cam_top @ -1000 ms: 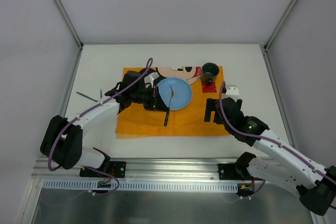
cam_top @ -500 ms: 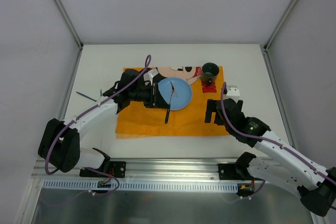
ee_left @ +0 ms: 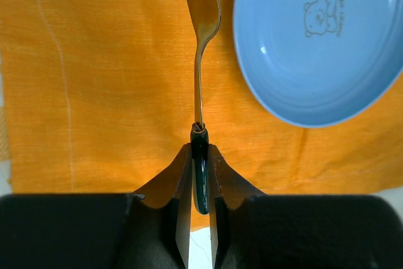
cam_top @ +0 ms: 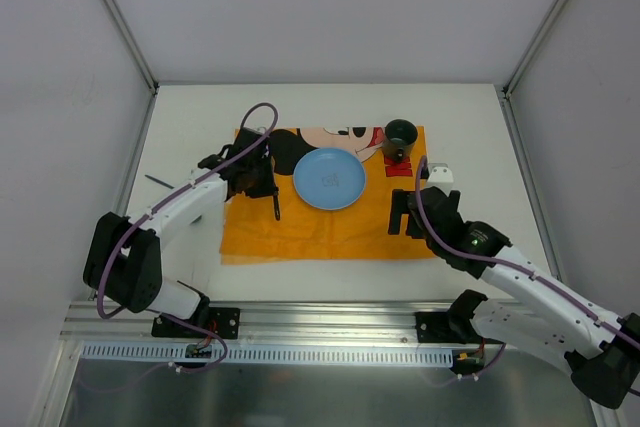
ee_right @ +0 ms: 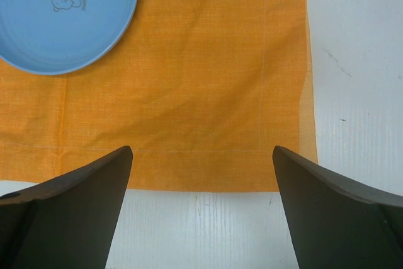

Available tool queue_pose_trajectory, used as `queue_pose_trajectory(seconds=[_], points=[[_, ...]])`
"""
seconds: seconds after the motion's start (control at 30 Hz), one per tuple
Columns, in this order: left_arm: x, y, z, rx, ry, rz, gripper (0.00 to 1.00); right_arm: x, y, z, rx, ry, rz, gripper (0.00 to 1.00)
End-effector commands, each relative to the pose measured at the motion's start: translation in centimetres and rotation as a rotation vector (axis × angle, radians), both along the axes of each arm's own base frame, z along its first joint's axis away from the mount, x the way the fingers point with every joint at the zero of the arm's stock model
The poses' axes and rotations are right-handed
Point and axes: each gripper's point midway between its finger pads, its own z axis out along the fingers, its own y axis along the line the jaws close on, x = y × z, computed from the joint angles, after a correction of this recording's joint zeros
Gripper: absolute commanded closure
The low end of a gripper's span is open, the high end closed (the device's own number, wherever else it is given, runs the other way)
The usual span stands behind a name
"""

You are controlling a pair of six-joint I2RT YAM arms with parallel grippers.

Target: Set the dinner table for one person

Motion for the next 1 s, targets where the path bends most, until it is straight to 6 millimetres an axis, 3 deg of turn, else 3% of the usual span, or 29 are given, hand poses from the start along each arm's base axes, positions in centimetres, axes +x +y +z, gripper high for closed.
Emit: queue_pose_trajectory(seconds=[0.0,0.2,0.97], points=[[0.2,1.8,0.2,0.085,-0.031,0.033,1.00,0.5,0.5,1.4,0.022,-0.031,-0.007,0.01],[-0.4,2.9,-0.4,0.119,-0.030,0.055,1.00,0.7,1.2,0.7,0.020,-0.011,0.004,0.01],[-0.6,2.9,-1.2,0.130,-0.009,0.044,1.00,0.8,2.0,0.4,0.010,-0.005,0.007,0.01]])
